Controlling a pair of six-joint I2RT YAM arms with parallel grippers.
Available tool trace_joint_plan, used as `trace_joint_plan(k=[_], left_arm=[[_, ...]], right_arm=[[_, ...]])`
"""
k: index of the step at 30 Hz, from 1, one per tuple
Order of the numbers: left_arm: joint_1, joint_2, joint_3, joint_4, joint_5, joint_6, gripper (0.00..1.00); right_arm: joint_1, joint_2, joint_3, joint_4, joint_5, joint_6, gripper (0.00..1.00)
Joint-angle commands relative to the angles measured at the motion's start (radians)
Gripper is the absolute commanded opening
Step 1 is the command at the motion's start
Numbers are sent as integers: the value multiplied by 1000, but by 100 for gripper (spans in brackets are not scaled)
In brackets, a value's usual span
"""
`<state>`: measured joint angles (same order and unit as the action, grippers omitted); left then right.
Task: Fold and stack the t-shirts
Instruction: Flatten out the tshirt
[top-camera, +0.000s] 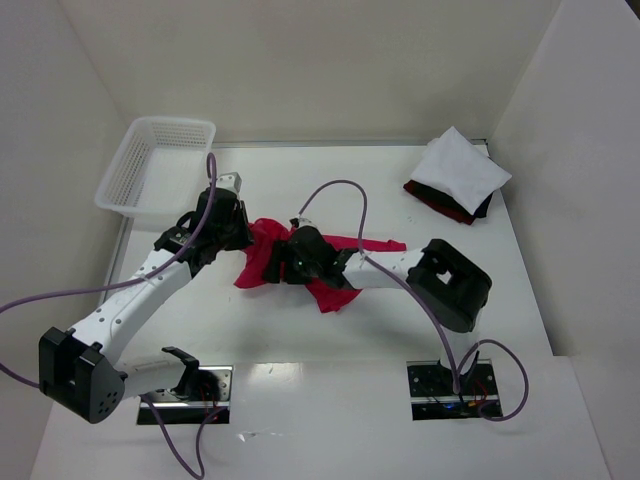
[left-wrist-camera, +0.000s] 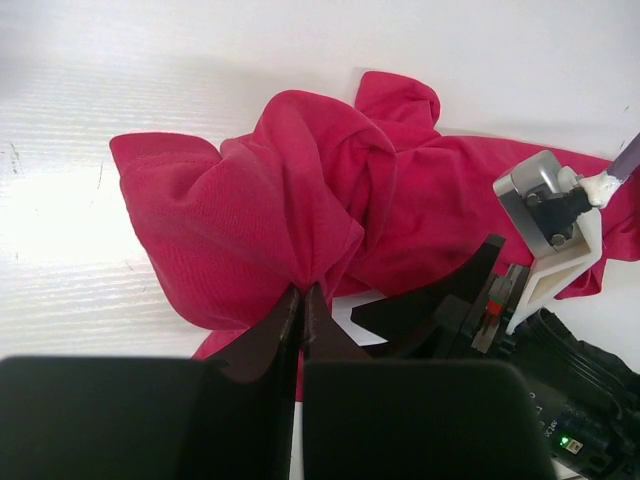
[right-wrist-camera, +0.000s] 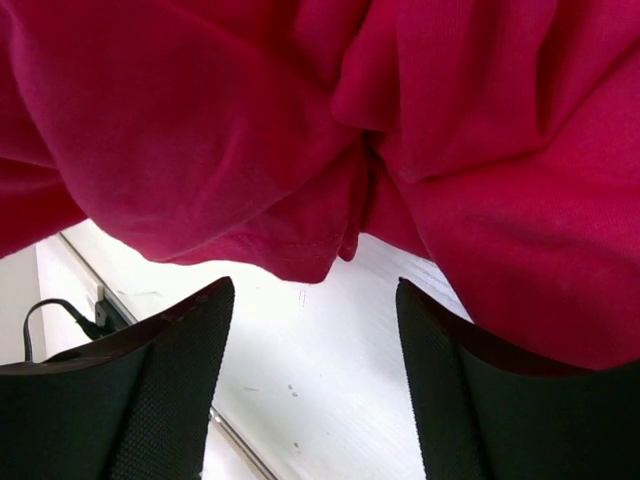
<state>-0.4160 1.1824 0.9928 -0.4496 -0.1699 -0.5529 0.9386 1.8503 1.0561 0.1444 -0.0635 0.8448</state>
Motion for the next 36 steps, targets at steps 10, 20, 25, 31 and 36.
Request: trace_joint_plan(k=[10,20,25,31,36], left_arm=[[0,-20,-14,15,13,10,0],[9,-20,-3,15,13,10,0],[43,-20,30,-3,1,21,0],[114,-10,177,-50,1,73,0],[137,-20,356,-110,-22,143,0]], right_arm=[[8,88,93,126,53,42,59],[8,122,146,72,131,33,15],[8,5,168,-55,257,-16,0],[-119,-383,191,-201,399,-107,0],[-244,-626,287,-281,438,-208,0]])
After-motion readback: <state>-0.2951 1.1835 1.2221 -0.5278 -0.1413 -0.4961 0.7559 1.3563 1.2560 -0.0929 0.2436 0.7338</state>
